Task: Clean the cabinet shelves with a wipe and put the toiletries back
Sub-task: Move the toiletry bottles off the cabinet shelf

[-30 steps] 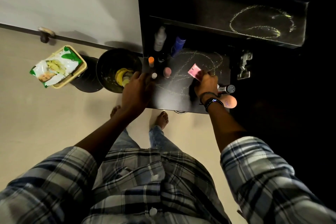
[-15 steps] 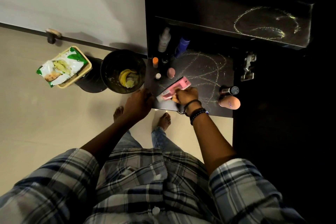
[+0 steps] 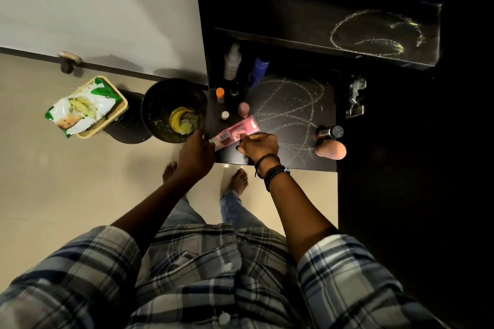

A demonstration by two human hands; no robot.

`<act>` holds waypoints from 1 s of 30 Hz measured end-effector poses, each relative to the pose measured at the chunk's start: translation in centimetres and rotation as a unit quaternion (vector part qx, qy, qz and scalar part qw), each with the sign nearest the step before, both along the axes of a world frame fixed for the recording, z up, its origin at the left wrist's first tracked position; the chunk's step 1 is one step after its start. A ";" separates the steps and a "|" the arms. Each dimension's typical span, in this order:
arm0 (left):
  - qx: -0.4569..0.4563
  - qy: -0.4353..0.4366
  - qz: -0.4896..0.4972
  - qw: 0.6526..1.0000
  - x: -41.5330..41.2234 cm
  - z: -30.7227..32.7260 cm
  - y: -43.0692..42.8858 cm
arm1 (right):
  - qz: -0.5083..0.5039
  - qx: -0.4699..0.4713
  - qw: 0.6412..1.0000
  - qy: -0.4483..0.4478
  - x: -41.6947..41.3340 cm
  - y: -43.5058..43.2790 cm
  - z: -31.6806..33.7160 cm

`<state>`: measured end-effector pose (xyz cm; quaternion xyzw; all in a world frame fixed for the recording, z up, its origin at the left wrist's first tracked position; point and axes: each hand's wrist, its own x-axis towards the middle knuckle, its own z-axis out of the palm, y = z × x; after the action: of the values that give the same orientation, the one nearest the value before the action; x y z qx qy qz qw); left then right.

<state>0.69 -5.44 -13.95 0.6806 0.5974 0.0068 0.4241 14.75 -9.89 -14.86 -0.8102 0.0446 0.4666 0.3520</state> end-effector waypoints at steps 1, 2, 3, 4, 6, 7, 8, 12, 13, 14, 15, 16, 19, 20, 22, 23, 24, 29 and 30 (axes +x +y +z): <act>0.013 0.016 -0.006 1.000 0.1 0.2 0.0 | -0.013 0.003 1.000 -0.013 0.4 -0.1 0.0; 0.028 0.030 -0.012 0.999 0.2 0.4 -0.1 | -0.023 0.008 0.999 -0.037 0.9 -0.3 -0.1; 0.035 0.039 -0.020 0.998 0.4 0.7 -0.1 | -0.017 0.009 0.996 -0.082 1.6 -0.5 0.1; 0.039 0.040 -0.031 0.998 0.8 1.1 -0.2 | 0.002 0.004 0.991 -0.134 2.4 -0.8 0.5; 0.049 0.024 -0.062 0.997 1.8 1.7 -0.4 | 0.039 -0.007 0.972 -0.231 4.1 -1.9 2.2; 0.058 0.014 -0.078 0.995 2.3 2.0 -0.7 | 0.060 -0.011 0.959 -0.276 4.9 -2.5 3.3; 0.069 0.002 -0.094 0.993 2.9 2.3 -0.9 | 0.091 -0.011 0.941 -0.325 5.8 -3.2 4.2; 0.097 -0.048 -0.172 0.979 6.0 2.9 -1.9 | 0.202 -0.090 0.857 -0.465 9.3 -6.0 7.0; 0.101 -0.061 -0.195 0.974 7.1 2.9 -2.2 | 0.201 -0.107 0.852 -0.471 10.2 -6.7 7.3; 0.099 -0.076 -0.215 0.969 8.2 3.1 -2.4 | 0.197 -0.116 0.854 -0.467 10.8 -7.3 7.7; 0.096 -0.093 -0.228 0.964 9.1 3.1 -2.4 | 0.196 -0.122 0.860 -0.456 11.0 -7.7 7.8; 0.092 -0.111 -0.244 0.959 10.3 3.1 -2.6 | 0.195 -0.131 0.867 -0.440 11.3 -8.2 8.0; 0.102 -0.148 -0.308 0.934 14.3 3.5 -3.9 | 0.198 -0.138 0.887 -0.394 11.5 -9.7 8.2; 0.108 -0.151 -0.330 0.926 15.8 3.9 -4.4 | 0.198 -0.132 0.892 -0.384 11.6 -10.1 8.1; 0.124 -0.145 -0.372 0.909 18.5 4.5 -5.1 | 0.197 -0.120 0.898 -0.375 11.6 -10.6 7.8; 0.129 -0.133 -0.392 0.901 19.6 4.9 -5.3 | 0.200 -0.117 0.898 -0.375 11.6 -10.6 7.7; 0.134 -0.117 -0.415 0.892 20.5 5.2 -5.5 | 0.204 -0.117 0.896 -0.376 11.6 -10.7 7.5; 0.163 -0.058 -0.498 0.850 22.9 5.4 -5.5 | 0.208 -0.100 0.892 -0.389 11.5 -10.8 6.8; 0.160 -0.044 -0.506 0.846 23.1 5.2 -5.5 | 0.202 -0.095 0.894 -0.389 11.5 -10.9 6.7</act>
<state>23.76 -10.91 -8.76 0.9460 0.1415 -0.0834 0.2794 26.24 -20.76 -8.15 -0.9480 -0.2168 0.1689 0.1608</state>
